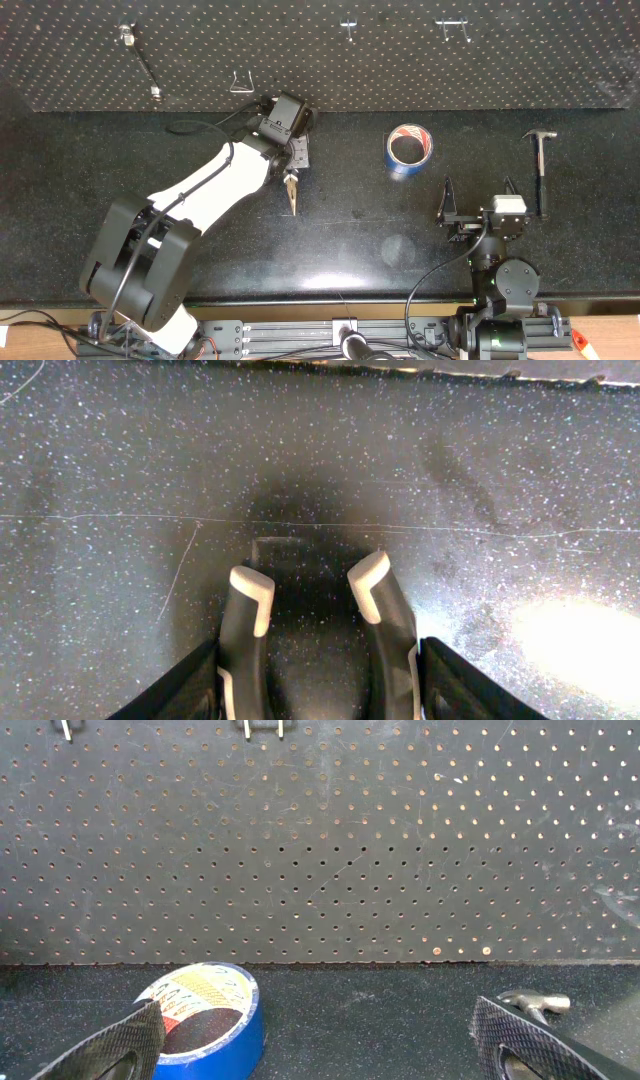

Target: Place Tools Onto Pegboard

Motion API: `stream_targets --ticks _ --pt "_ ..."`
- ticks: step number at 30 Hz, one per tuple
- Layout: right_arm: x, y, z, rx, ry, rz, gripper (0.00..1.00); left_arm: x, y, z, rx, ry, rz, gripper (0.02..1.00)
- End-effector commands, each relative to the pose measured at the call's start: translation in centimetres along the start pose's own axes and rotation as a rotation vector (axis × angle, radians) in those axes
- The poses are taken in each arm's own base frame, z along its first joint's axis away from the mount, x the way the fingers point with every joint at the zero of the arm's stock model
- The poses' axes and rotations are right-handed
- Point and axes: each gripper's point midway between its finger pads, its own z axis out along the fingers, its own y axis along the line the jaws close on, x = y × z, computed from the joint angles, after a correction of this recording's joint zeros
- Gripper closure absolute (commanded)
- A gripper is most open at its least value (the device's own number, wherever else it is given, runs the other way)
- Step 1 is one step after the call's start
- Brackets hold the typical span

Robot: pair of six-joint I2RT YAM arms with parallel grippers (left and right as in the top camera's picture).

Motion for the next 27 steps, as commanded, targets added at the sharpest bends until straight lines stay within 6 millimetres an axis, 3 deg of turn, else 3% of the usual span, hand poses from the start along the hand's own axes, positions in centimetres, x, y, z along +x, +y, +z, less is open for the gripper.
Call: stream_targets --ticks 1,3,6,8,10,17,22,24,27 --pt "0.1 0.1 0.0 -0.007 0.002 -0.01 0.001 1.8 0.1 1.2 0.002 0.076 -0.006 0.542" --pt "0.1 0.1 0.0 -0.007 0.002 -0.01 0.001 1.8 0.1 1.2 0.002 0.076 -0.006 0.564" --pt "0.1 0.1 0.0 -0.007 0.002 -0.01 0.001 1.8 0.1 1.2 0.002 0.076 -0.006 0.792" --pt "0.1 0.1 0.0 -0.007 0.002 -0.01 0.001 1.8 0.1 1.2 0.002 0.076 -0.006 0.836" --pt "0.1 0.1 0.0 -0.007 0.002 -0.01 0.003 1.8 0.1 1.2 0.003 0.076 -0.007 0.989" --pt "0.1 0.1 0.0 -0.007 0.002 -0.01 0.001 0.5 -0.8 -1.1 0.057 0.025 -0.013 0.991" --pt "0.1 0.1 0.0 -0.007 0.002 -0.01 0.001 0.5 0.4 -6.1 0.041 0.004 0.019 0.989" --pt "0.1 0.1 0.0 -0.007 0.002 -0.01 0.001 0.0 2.1 -10.0 0.044 -0.034 -0.015 0.993" --pt "0.1 0.1 0.0 -0.007 0.002 -0.01 0.001 -6.9 4.9 -15.1 0.08 -0.332 -0.115 0.989"
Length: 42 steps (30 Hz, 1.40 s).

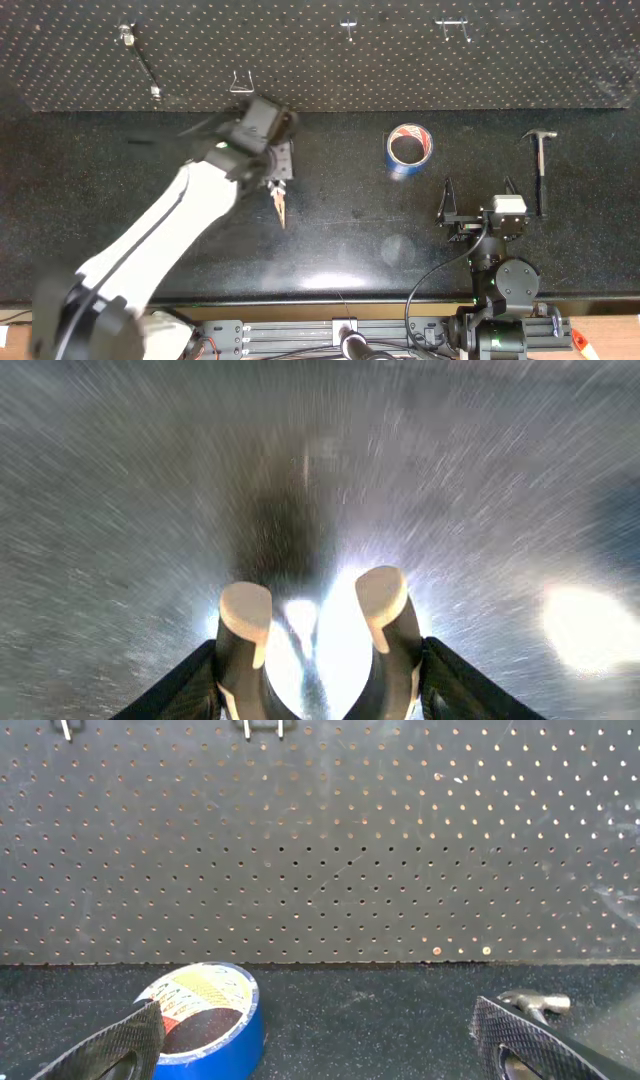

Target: Place Tools Onto Pegboard

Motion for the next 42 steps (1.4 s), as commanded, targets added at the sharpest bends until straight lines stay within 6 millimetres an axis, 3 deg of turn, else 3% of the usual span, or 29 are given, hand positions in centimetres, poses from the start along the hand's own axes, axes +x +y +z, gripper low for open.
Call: stream_targets --ticks 1,3,4,6,8,18,23,24,25,26,28,29,30,33,35,36,38,40,42 --pt "0.1 0.1 0.0 -0.007 0.003 -0.01 0.001 -11.3 2.9 -8.3 0.084 -0.488 -0.059 0.991" --pt "0.1 0.1 0.0 -0.007 0.003 -0.01 0.001 -16.7 2.8 -11.3 0.11 -0.733 0.013 0.993" --pt "0.1 0.1 0.0 -0.007 0.002 -0.01 0.001 -18.2 2.6 -12.0 0.104 -0.801 0.056 0.991" --pt "0.1 0.1 0.0 -0.007 0.002 -0.01 0.001 -20.6 1.9 -12.7 0.081 -0.918 0.164 0.991" --pt "0.1 0.1 0.0 -0.007 0.003 -0.01 0.001 -21.5 1.1 -12.0 0.075 -0.949 0.241 0.993" --pt "0.1 0.1 0.0 -0.007 0.003 -0.01 0.001 -19.4 1.3 -7.0 0.052 -0.78 0.312 0.991" --pt "0.1 0.1 0.0 -0.007 0.002 -0.01 0.001 -16.5 2.3 -4.4 0.024 -0.619 0.32 0.985" --pt "0.1 0.1 0.0 -0.007 0.003 -0.01 0.001 -15.9 2.6 -4.0 0.018 -0.586 0.322 0.906" --pt "0.1 0.1 0.0 -0.007 0.003 -0.01 0.001 -15.3 2.8 -3.6 0.013 -0.559 0.324 0.752" --pt "0.1 0.1 0.0 -0.007 0.002 -0.01 0.001 -15.0 2.9 -3.4 0.01 -0.541 0.325 0.531" --pt "0.1 0.1 0.0 -0.007 0.002 -0.01 0.001 -15.1 2.8 -3.6 0.012 -0.551 0.324 0.27" --pt "0.1 0.1 0.0 -0.007 0.003 -0.01 0.001 -15.6 2.7 -4.4 0.016 -0.579 0.322 0.088" --pt "0.1 0.1 0.0 -0.007 0.003 -0.01 0.001 -16.1 2.6 -5.6 0.021 -0.616 0.319 0.023" --pt "0.1 0.1 0.0 -0.007 0.003 -0.01 0.001 -17.4 3.2 -11.0 0.0 -0.755 0.289 0.023" --pt "0.1 0.1 0.0 -0.007 0.002 -0.01 0.001 -16.9 4.3 -16.2 0.026 -0.835 0.27 0.023" --pt "0.1 0.1 0.0 -0.007 0.002 -0.01 0.001 -14.6 5.8 -18.9 0.041 -0.821 0.259 0.023" --pt "0.1 0.1 0.0 -0.007 0.002 -0.01 0.001 -10.5 8.8 -21.4 0.02 -0.81 0.218 0.025" --pt "0.1 0.1 0.0 -0.007 0.002 -0.01 0.001 -7.6 11.0 -22.8 -0.008 -0.904 0.181 0.02" --pt "0.1 0.1 0.0 -0.007 0.002 -0.01 0.001 -4.2 12.0 -22.0 0.015 -1.082 0.193 0.023"
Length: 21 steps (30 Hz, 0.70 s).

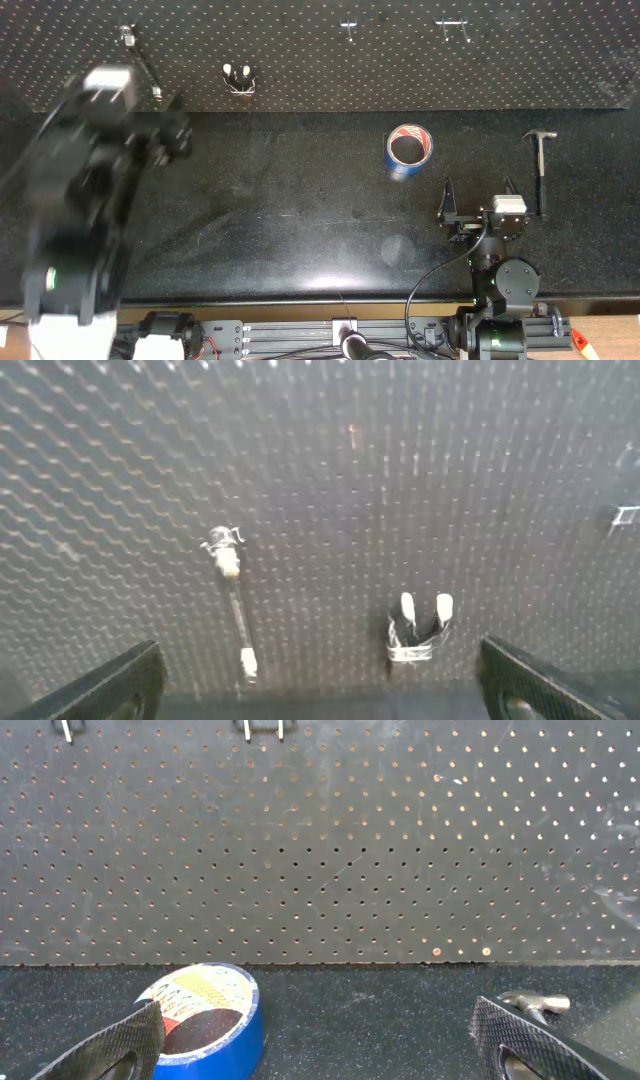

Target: Place Tools Onto Pegboard

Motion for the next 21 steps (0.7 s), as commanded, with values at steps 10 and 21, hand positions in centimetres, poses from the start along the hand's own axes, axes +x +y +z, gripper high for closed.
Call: stream_targets --ticks 10,21 --pt "0.2 0.1 0.0 -0.007 0.003 -0.01 0.001 15.5 2.5 -2.7 -0.046 -0.361 -0.301 0.023" --pt "0.1 0.1 0.0 -0.007 0.003 -0.01 0.001 19.8 0.7 -1.7 -0.023 -0.181 -0.029 0.023"
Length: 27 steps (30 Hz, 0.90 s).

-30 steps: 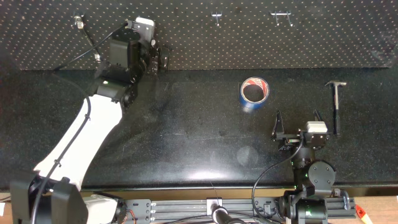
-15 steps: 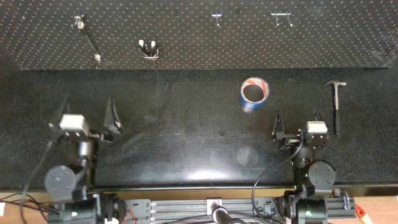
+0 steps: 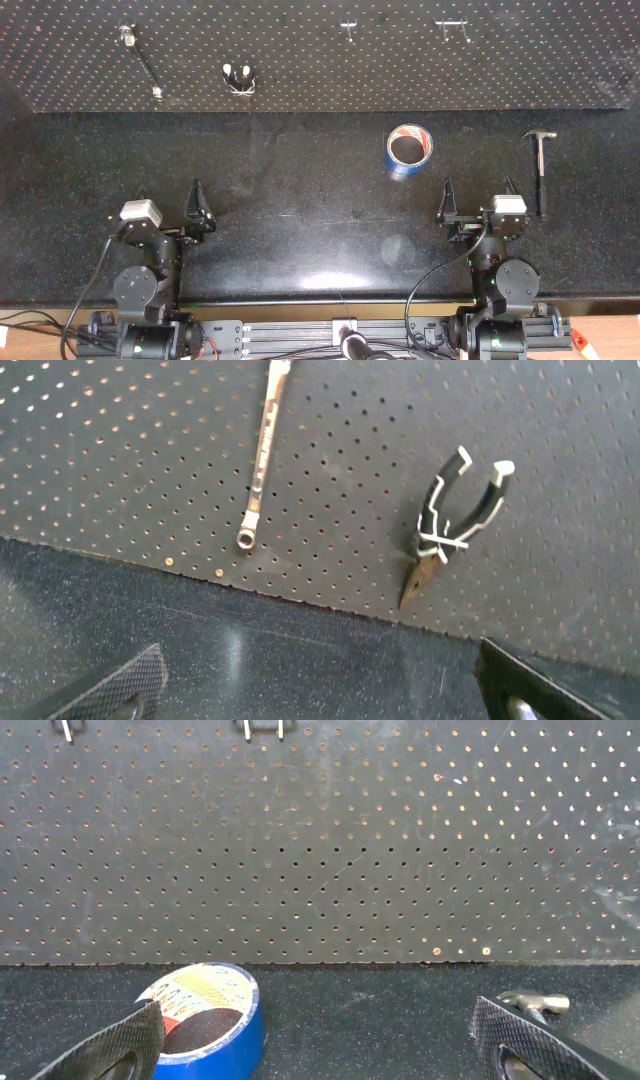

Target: Place Tools Onto Pegboard

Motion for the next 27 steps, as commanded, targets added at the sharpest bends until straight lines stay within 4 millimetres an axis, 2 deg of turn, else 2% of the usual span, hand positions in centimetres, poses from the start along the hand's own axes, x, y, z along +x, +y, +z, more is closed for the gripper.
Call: stream_targets --ticks 1,4,12,18,27 --pt "0.2 0.1 0.0 -0.007 0.001 -0.01 0.001 0.4 0.1 0.0 0.031 0.01 0.217 0.023" --pt "0.2 0.1 0.0 -0.007 0.001 -0.01 0.001 0.1 1.1 0.0 -0.009 0.005 0.212 0.023" --pt "0.1 0.1 0.0 -0.007 0.001 -0.01 0.001 0.1 1.1 0.0 -0.011 0.005 0.212 0.023" --pt "0.1 0.1 0.0 -0.007 0.001 -0.01 0.001 1.0 -2.7 -0.2 0.149 0.025 0.224 0.023" --pt "0.2 0.1 0.0 -0.007 0.001 -0.01 0.001 1.0 -2.7 -0.2 0.148 0.025 0.224 0.023"
